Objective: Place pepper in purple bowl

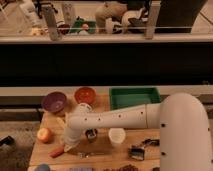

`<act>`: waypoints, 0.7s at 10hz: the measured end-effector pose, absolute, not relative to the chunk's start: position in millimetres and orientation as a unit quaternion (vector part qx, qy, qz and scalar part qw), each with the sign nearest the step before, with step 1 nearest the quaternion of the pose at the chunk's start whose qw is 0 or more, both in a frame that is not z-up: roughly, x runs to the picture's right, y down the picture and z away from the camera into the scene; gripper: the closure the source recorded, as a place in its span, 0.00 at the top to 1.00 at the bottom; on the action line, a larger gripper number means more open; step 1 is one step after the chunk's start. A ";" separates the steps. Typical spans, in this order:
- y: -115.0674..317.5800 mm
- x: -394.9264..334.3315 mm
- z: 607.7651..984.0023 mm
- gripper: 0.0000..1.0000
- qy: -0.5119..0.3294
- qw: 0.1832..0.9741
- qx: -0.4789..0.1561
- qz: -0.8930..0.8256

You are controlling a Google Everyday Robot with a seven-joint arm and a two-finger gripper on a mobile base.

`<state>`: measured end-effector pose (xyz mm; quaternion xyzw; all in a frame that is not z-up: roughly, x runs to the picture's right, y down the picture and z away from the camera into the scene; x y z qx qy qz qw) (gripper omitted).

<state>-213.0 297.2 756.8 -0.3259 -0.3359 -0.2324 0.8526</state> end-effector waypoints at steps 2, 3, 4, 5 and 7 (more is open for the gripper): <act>295.3 -209.3 757.7 0.02 -0.336 0.852 -0.329 -0.229; 292.3 -206.4 755.8 0.02 -0.335 0.854 -0.327 -0.227; 286.5 -202.3 750.4 0.02 -0.332 0.858 -0.322 -0.224; 278.3 -198.9 742.2 0.02 -0.331 0.862 -0.316 -0.220; 255.3 -192.3 720.0 0.02 -0.329 0.871 -0.297 -0.213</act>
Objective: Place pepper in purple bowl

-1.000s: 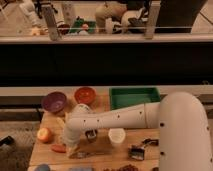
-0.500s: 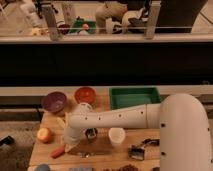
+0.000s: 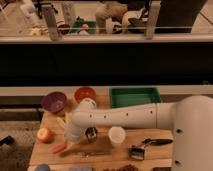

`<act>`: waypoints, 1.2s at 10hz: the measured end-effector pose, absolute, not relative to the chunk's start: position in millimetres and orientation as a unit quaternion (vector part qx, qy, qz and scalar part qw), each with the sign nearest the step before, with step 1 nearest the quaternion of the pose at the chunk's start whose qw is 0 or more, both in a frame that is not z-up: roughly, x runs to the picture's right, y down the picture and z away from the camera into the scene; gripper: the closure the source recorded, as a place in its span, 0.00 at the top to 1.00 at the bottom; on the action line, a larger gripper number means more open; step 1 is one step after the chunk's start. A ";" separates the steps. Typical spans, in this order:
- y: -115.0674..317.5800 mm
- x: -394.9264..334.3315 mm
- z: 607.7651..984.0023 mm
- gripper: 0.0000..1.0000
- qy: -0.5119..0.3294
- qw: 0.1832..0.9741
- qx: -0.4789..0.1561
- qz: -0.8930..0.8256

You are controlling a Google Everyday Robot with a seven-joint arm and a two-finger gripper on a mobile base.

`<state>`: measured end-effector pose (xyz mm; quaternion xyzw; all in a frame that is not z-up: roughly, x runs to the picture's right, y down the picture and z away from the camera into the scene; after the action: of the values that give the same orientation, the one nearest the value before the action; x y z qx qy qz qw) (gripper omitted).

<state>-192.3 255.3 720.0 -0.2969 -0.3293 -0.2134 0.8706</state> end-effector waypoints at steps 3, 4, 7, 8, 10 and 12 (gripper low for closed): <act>221.8 -185.8 695.1 0.02 -0.337 0.879 -0.264 -0.209; 212.0 -190.6 696.6 0.02 -0.344 0.879 -0.246 -0.219; 190.8 -215.1 711.1 0.02 -0.356 0.874 -0.218 -0.249; 176.9 -224.6 718.1 0.02 -0.358 0.873 -0.207 -0.260; 152.5 -245.0 724.8 0.02 -0.360 0.870 -0.188 -0.280; 128.2 -271.6 720.8 0.02 -0.365 0.864 -0.167 -0.303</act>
<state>-271.6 128.2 720.8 -0.1674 -0.3647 -0.3033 0.8643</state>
